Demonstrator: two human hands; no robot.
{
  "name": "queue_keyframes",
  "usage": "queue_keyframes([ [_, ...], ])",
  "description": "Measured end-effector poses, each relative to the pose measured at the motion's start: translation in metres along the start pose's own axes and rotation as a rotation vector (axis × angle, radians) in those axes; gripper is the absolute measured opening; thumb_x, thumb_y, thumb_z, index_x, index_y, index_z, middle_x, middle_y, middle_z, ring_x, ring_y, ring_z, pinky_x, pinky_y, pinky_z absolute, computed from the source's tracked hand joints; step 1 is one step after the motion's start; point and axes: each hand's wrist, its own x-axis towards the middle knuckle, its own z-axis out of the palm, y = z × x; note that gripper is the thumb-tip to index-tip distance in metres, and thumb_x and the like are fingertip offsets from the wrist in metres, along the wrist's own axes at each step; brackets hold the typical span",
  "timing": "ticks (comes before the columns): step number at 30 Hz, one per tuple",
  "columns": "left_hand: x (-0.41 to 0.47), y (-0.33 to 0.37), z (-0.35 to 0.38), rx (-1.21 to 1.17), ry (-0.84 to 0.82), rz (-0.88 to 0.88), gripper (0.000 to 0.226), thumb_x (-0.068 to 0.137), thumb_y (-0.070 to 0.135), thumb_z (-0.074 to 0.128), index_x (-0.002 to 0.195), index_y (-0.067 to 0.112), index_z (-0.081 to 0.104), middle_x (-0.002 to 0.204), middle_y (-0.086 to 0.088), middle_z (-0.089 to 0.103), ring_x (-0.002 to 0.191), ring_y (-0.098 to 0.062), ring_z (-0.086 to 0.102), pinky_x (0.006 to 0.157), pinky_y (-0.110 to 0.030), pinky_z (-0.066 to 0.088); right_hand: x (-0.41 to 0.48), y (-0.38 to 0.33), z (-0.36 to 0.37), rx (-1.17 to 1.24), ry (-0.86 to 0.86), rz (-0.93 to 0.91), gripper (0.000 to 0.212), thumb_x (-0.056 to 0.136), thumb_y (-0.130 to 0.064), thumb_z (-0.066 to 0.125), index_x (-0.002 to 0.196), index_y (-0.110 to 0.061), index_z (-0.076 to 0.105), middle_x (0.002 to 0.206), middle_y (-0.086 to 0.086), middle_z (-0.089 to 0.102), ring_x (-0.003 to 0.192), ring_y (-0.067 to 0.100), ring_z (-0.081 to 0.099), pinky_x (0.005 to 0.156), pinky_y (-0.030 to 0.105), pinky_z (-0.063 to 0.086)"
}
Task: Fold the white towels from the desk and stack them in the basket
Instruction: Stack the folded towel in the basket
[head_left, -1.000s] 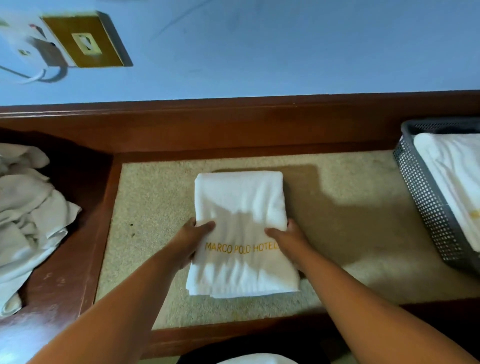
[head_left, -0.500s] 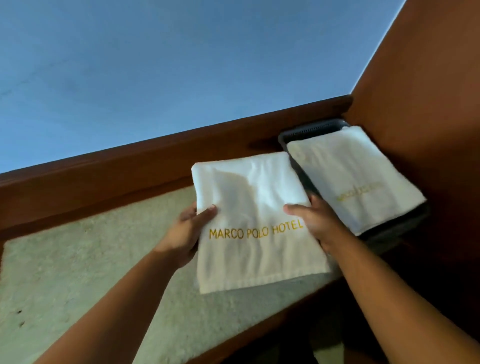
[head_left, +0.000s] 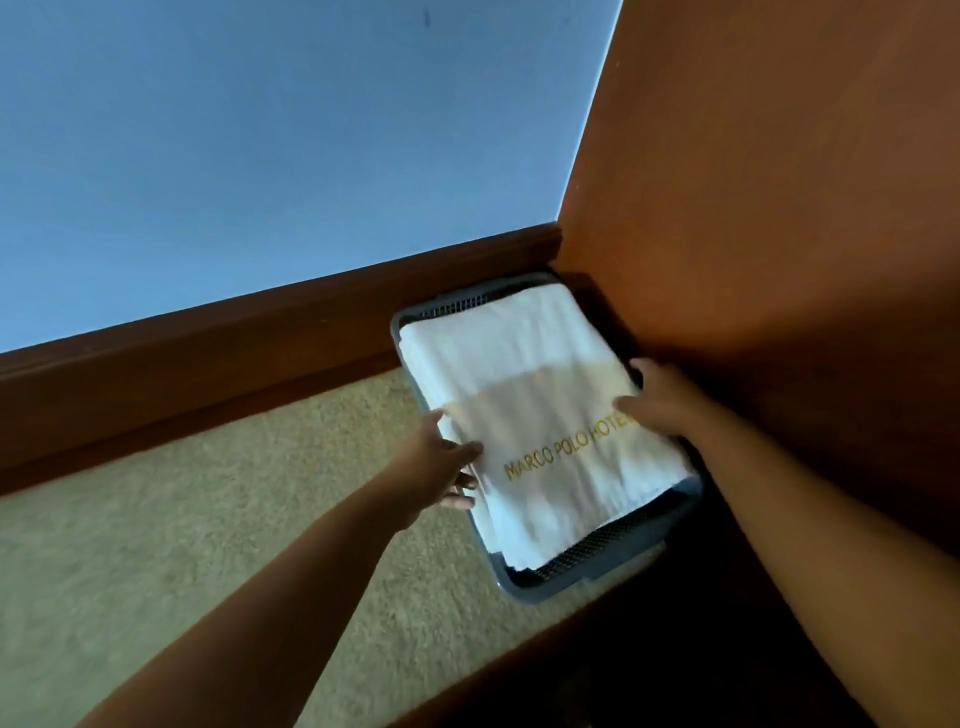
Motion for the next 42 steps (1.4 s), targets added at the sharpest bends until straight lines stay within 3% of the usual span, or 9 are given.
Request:
queue_keyframes([
  [3, 0.019, -0.011, 0.004, 0.345, 0.315, 0.107, 0.065, 0.092, 0.025, 0.071, 0.145, 0.019, 0.034, 0.117, -0.009, 0.059, 0.108, -0.030, 0.063, 0.090, -0.053, 0.057, 0.007, 0.005, 0.019, -0.224, 0.135, 0.036, 0.067, 0.088, -0.032, 0.064, 0.147, -0.015, 0.038, 0.145, 0.017, 0.034, 0.128, 0.039, 0.044, 0.104, 0.045, 0.043],
  [6, 0.031, 0.004, 0.012, 0.805, 0.580, 0.367, 0.072, 0.095, 0.040, 0.060, 0.155, 0.018, 0.027, 0.150, -0.009, 0.037, 0.135, -0.031, 0.040, 0.110, -0.048, 0.041, 0.008, 0.000, 0.046, -0.276, 0.344, -0.375, 0.067, 0.085, -0.027, 0.058, 0.148, -0.018, 0.041, 0.147, 0.015, 0.037, 0.133, 0.037, 0.039, 0.108, 0.048, 0.038],
  [8, 0.046, 0.016, 0.022, 1.023, 0.511, 0.476, 0.073, 0.096, 0.051, 0.046, 0.158, 0.022, 0.021, 0.162, -0.006, 0.022, 0.146, -0.030, 0.024, 0.118, -0.047, 0.027, 0.017, -0.005, 0.062, -0.291, 0.295, -0.526, 0.066, 0.088, -0.041, 0.051, 0.151, -0.023, 0.040, 0.157, 0.014, 0.033, 0.145, 0.035, 0.029, 0.115, 0.052, 0.030],
  [13, 0.093, 0.010, 0.026, 1.366, 0.212, 0.347, 0.089, 0.092, 0.076, 0.033, 0.160, 0.033, -0.005, 0.165, 0.000, -0.026, 0.153, -0.023, -0.021, 0.124, -0.044, -0.002, 0.049, -0.003, 0.088, -0.312, 0.192, -0.422, 0.081, 0.086, -0.072, 0.017, 0.159, -0.039, 0.005, 0.169, 0.001, -0.004, 0.155, 0.023, -0.001, 0.122, 0.049, 0.006],
  [19, 0.111, 0.025, 0.027, 1.412, 0.253, 0.328, 0.087, 0.093, 0.074, 0.031, 0.161, 0.025, 0.005, 0.168, -0.004, -0.014, 0.154, -0.023, -0.015, 0.124, -0.042, -0.002, 0.065, -0.006, 0.093, -0.273, 0.175, -0.389, 0.084, 0.084, -0.076, 0.011, 0.157, -0.040, -0.009, 0.167, -0.005, -0.019, 0.154, 0.019, -0.013, 0.123, 0.046, -0.004],
  [28, 0.083, -0.012, 0.053, 1.404, 0.195, 0.350, 0.099, 0.093, 0.076, 0.020, 0.157, 0.011, -0.019, 0.161, -0.012, -0.030, 0.149, -0.030, -0.028, 0.125, -0.045, -0.007, 0.037, 0.017, 0.098, -0.243, 0.253, -0.394, 0.082, 0.088, -0.073, 0.010, 0.160, -0.035, 0.000, 0.168, 0.001, -0.009, 0.155, 0.020, -0.007, 0.124, 0.044, -0.003],
  [34, 0.052, -0.045, 0.070, 1.546, -0.033, 0.566, 0.104, 0.084, 0.088, 0.026, 0.156, 0.031, -0.022, 0.158, -0.010, -0.039, 0.148, -0.034, -0.032, 0.122, -0.057, -0.004, 0.005, 0.051, 0.092, -0.301, 0.142, -0.357, 0.092, 0.088, -0.084, 0.017, 0.158, -0.034, -0.014, 0.164, 0.001, -0.028, 0.151, 0.018, -0.025, 0.121, 0.044, -0.011],
  [39, 0.041, -0.046, 0.069, 1.613, -0.083, 0.478, 0.125, 0.069, 0.095, 0.038, 0.154, 0.031, -0.027, 0.155, -0.012, -0.044, 0.145, -0.036, -0.036, 0.121, -0.048, -0.013, -0.020, 0.072, 0.084, -0.293, -0.027, -0.291, 0.107, 0.080, -0.089, 0.031, 0.155, -0.034, -0.022, 0.158, -0.001, -0.040, 0.147, 0.021, -0.033, 0.119, 0.043, -0.015],
  [42, 0.029, -0.045, 0.069, 1.657, -0.133, 0.421, 0.117, 0.075, 0.089, 0.041, 0.155, 0.033, -0.024, 0.156, -0.013, -0.042, 0.145, -0.036, -0.033, 0.122, -0.048, -0.010, -0.045, 0.087, 0.078, -0.311, -0.076, -0.189, 0.103, 0.086, -0.082, 0.040, 0.157, -0.035, -0.017, 0.159, 0.003, -0.036, 0.150, 0.026, -0.027, 0.121, 0.046, -0.009],
])
